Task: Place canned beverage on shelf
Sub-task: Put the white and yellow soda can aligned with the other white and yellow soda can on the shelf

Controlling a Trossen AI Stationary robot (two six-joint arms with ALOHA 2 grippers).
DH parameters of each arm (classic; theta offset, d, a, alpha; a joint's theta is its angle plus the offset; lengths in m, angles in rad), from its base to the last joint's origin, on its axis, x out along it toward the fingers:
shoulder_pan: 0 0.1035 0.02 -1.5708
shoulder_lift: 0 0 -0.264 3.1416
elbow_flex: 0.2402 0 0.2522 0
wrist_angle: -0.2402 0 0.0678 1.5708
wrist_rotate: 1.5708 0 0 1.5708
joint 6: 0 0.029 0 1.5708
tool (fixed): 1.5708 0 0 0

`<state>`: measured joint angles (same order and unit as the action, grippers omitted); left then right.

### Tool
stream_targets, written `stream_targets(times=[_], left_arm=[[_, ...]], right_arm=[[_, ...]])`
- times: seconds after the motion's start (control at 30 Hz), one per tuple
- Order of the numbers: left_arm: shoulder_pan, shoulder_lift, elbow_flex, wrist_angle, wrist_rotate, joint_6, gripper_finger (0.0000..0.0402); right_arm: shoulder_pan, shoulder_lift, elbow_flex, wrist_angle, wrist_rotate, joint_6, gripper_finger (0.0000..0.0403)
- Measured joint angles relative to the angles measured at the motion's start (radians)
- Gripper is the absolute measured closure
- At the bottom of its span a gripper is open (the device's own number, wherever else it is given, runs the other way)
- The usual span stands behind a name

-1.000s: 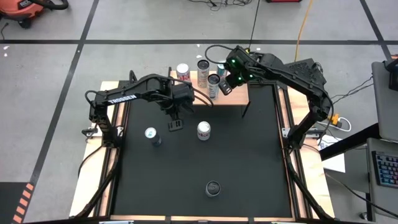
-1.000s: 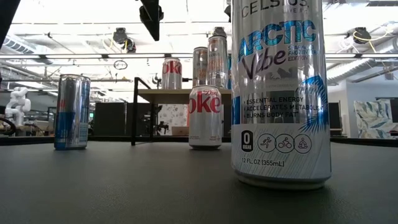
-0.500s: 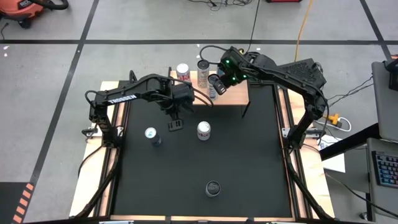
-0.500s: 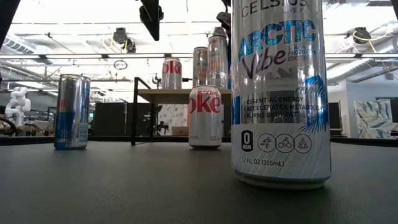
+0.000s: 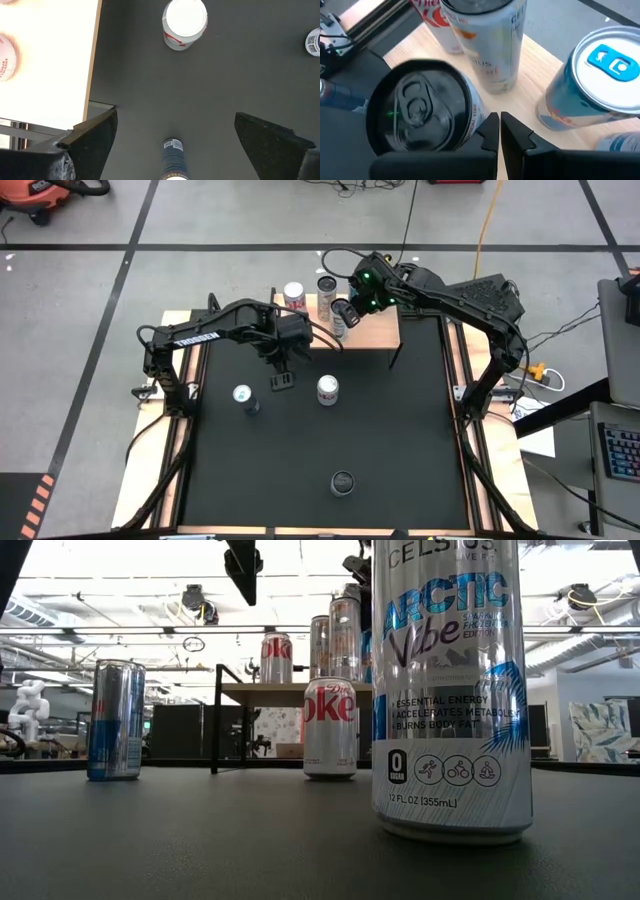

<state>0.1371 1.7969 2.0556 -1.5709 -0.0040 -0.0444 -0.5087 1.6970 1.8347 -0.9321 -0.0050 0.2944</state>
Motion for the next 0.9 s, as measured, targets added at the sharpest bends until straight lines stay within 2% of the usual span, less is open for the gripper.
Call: stream_targets(times=[0.3,0.9], left_arm=[[0.0,0.0,0.0,0.0,0.0,0.0,0.0004],[0.0,0.0,0.0,0.0,0.0,0.0,0.0004]], right_arm=[[-0.002,-0.008,0.0,-0.131,0.003,-0.003,0.0403],[0.039,-0.008,0.0,-0.073,0.0,0.0,0.0403]])
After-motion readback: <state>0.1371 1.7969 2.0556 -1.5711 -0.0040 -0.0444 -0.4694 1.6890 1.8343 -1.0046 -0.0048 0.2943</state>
